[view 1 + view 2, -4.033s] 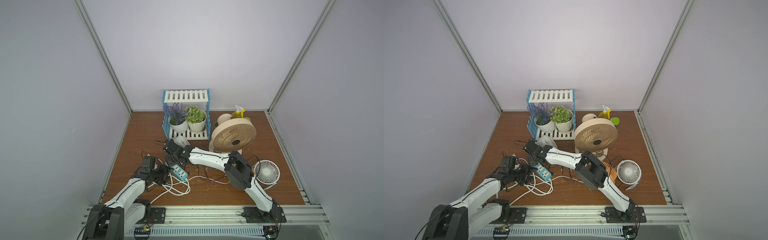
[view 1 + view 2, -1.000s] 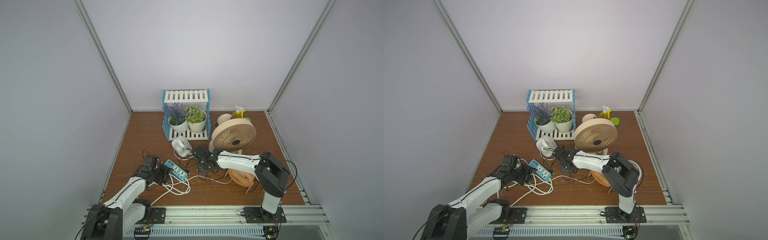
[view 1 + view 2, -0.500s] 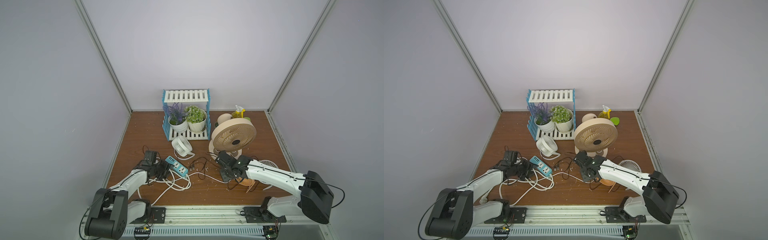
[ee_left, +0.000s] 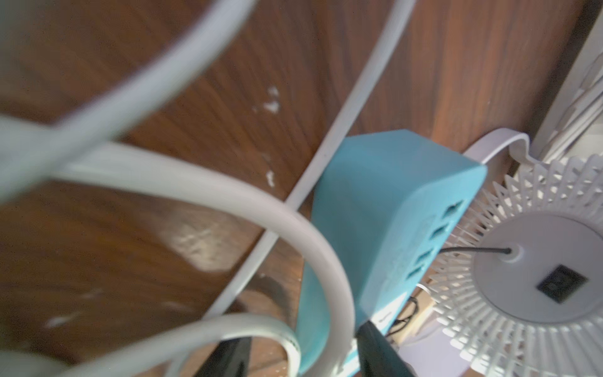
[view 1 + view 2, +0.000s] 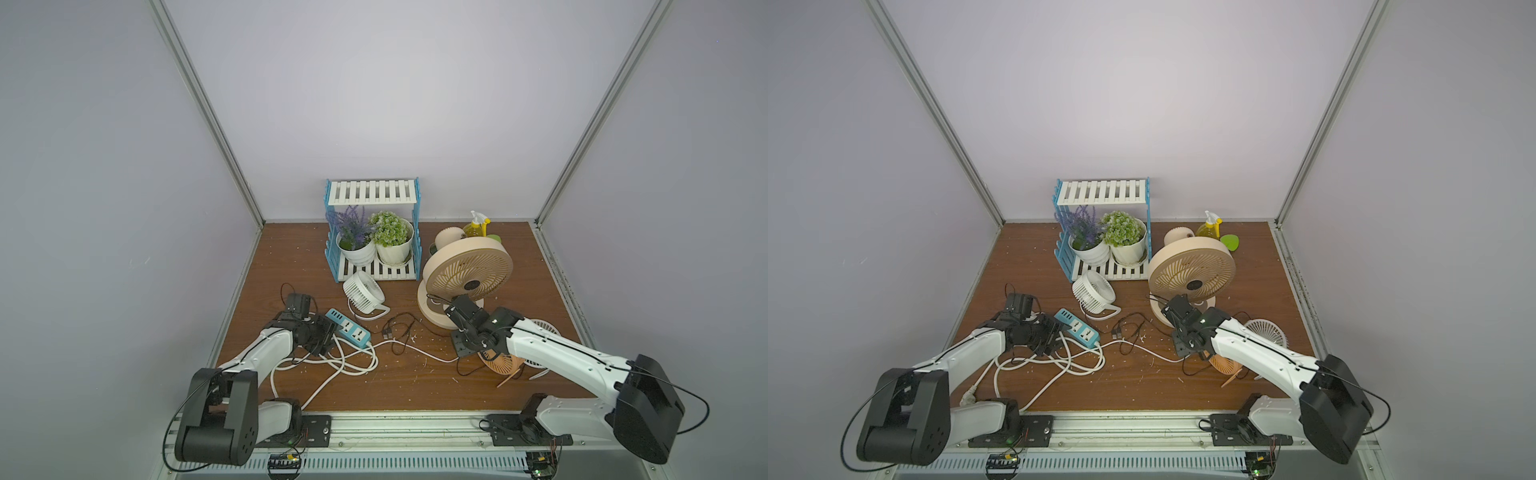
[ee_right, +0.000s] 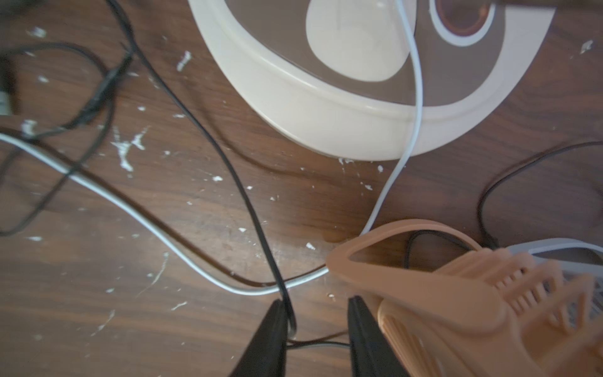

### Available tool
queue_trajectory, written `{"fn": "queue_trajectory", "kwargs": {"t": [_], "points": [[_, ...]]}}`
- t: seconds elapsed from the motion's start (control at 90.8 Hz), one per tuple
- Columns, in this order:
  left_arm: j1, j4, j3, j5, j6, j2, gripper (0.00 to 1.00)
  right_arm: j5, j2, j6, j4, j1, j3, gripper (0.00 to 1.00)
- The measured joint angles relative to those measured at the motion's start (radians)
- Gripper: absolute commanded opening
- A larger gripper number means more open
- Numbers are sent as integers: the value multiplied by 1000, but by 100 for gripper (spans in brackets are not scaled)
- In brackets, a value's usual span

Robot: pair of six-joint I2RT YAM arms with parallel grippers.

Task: Unplug the desk fan from the power strip
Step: Place the plug at the center of the board, then move the fan to the center of the board.

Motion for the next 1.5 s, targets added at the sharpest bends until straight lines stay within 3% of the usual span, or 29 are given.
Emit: {"fn": "queue_trajectory", "kwargs": {"t": [0.154,0.374,0.672,0.837,1.068,1.398,1.497], "points": [[4,-134,62,-91,34,-67,75,-29,-114,5,-60,5,14,49],[6,-264,183,-187,93,-137,78,-27,-215,18,-153,4,105,50],[6,-382,283,-328,190,-254,80,114,-359,55,-246,-60,203,48],[6,-421,322,-456,249,-336,84,166,-369,29,-265,-295,211,48],[6,-441,340,-557,296,-368,88,133,-347,-13,-204,-793,147,48],[6,-456,322,-572,306,-370,89,-6,-98,23,-3,-1207,10,43],[6,-456,321,-572,310,-370,89,-56,-51,29,46,-1262,-7,42]]}}
